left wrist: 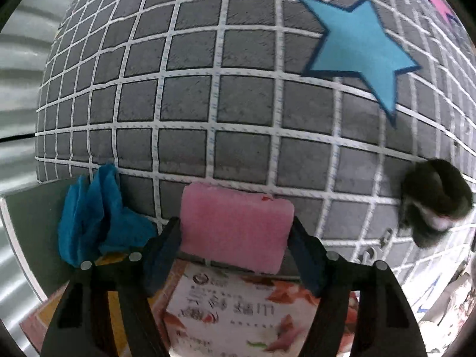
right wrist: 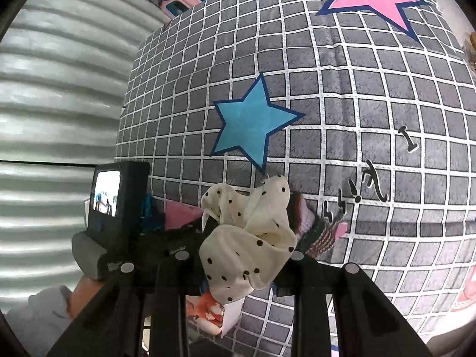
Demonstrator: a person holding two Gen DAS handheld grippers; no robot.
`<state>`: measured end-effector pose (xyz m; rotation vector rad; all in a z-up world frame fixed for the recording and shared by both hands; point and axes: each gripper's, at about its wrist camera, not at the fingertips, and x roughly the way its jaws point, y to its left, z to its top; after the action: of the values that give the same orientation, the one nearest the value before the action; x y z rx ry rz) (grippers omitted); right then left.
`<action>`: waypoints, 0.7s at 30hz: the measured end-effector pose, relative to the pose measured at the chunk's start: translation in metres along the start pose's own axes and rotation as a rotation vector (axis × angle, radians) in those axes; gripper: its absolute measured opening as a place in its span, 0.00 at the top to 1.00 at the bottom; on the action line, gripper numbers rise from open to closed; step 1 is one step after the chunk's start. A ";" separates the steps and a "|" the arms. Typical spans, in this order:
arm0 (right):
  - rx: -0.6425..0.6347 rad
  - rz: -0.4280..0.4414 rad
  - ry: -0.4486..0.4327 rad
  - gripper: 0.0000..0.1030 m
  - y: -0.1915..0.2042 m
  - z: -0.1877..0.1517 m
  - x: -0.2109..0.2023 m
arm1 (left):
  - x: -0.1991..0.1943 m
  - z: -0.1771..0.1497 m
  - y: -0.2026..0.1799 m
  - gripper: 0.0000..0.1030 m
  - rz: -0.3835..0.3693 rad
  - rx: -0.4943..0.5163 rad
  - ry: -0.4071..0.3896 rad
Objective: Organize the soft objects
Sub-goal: 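Lift the scrunchie and pink sponge with both tools toward the white box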
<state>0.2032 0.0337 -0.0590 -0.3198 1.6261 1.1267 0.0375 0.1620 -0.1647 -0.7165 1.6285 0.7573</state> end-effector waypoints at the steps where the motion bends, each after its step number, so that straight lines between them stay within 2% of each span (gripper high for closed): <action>1: 0.004 -0.002 -0.002 0.71 0.000 -0.002 -0.002 | -0.006 -0.004 -0.001 0.29 -0.011 0.007 -0.013; 12: 0.053 -0.041 0.003 0.71 -0.001 -0.028 -0.007 | -0.083 -0.048 -0.021 0.29 -0.027 0.206 -0.199; 18: 0.049 -0.075 -0.010 0.71 0.010 -0.038 -0.013 | -0.111 -0.058 -0.017 0.29 -0.018 0.250 -0.229; 21: 0.037 -0.093 -0.017 0.71 0.017 -0.045 -0.016 | -0.117 -0.076 -0.020 0.29 -0.020 0.289 -0.242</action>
<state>0.1700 0.0020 -0.0375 -0.3566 1.5990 1.0253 0.0279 0.0963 -0.0400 -0.4164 1.4673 0.5546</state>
